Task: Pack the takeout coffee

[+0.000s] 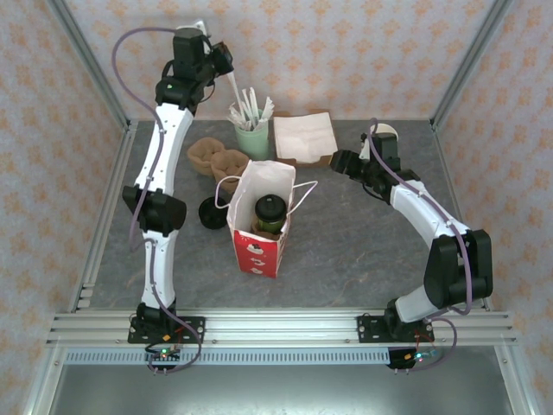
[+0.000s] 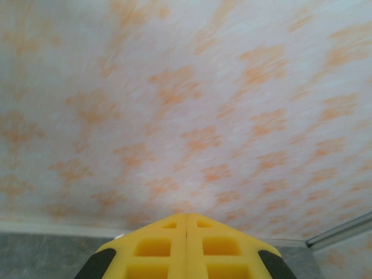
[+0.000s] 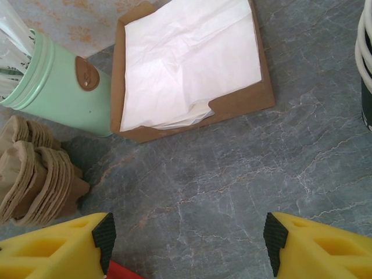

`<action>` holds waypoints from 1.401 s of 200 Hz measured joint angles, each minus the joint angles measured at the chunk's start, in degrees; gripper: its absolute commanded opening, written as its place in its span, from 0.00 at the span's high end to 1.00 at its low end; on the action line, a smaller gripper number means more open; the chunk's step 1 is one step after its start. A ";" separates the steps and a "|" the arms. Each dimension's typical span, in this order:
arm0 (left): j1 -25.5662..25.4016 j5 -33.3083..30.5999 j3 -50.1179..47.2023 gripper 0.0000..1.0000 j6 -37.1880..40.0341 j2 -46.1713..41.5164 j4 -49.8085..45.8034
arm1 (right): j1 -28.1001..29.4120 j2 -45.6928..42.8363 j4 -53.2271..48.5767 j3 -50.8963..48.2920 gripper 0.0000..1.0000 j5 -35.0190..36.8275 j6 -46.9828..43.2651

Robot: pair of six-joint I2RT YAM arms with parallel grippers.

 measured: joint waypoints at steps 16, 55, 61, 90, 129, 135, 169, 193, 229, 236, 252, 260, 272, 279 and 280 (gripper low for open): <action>-0.59 0.11 0.70 1.00 1.25 -2.19 0.02 | 0.15 -0.02 0.00 0.00 0.30 0.00 0.00; -0.72 0.61 1.18 1.00 2.51 -2.16 -0.83 | 0.26 -0.02 0.00 0.00 0.30 -0.20 0.02; -0.81 0.66 1.18 1.00 2.71 -1.66 -1.07 | 0.26 -0.02 0.02 0.00 0.30 -0.20 0.02; -1.46 1.09 1.16 1.00 2.91 1.60 -2.25 | 0.26 -0.02 0.00 0.00 0.30 -0.20 0.02; -2.54 1.40 0.94 1.00 2.95 4.81 -4.44 | 0.26 -0.02 0.00 0.00 0.30 -0.20 0.00; -2.75 1.38 0.94 1.00 3.08 4.81 -4.70 | 0.26 -0.02 0.00 0.00 0.30 -0.20 0.00; -2.93 1.25 0.96 1.00 4.22 3.56 -5.44 | 0.26 -0.02 0.00 0.04 0.30 -0.39 0.00; -3.08 1.22 1.03 1.00 4.90 0.94 -7.10 | 0.37 -0.02 -0.07 0.37 0.30 -0.66 0.04; -4.07 1.22 1.03 1.00 7.32 -7.72 -10.23 | 0.48 -0.02 -0.44 1.62 0.30 -1.03 0.24; -4.46 1.25 1.03 1.00 7.74 -9.97 -10.73 | 0.55 0.00 -0.52 1.95 0.30 -1.01 0.26; -5.75 1.46 0.57 1.00 8.70 -15.82 -11.30 | 0.76 0.50 -0.83 3.23 0.31 -0.94 0.46; -6.54 1.57 -0.52 1.00 8.94 -19.06 -11.41 | 1.01 1.22 -0.87 4.22 0.31 -0.79 0.50; -7.85 1.95 -2.95 1.00 9.33 -24.11 -11.63 | 1.40 2.80 -0.83 5.97 0.31 -0.35 0.68; -8.72 2.27 -4.74 1.00 9.57 -26.99 -11.63 | 1.66 3.89 -0.83 7.06 0.31 -0.02 0.72; -8.83 2.34 -4.94 1.00 9.57 -27.32 -11.63 | 1.68 4.02 -0.85 7.19 0.31 0.04 0.72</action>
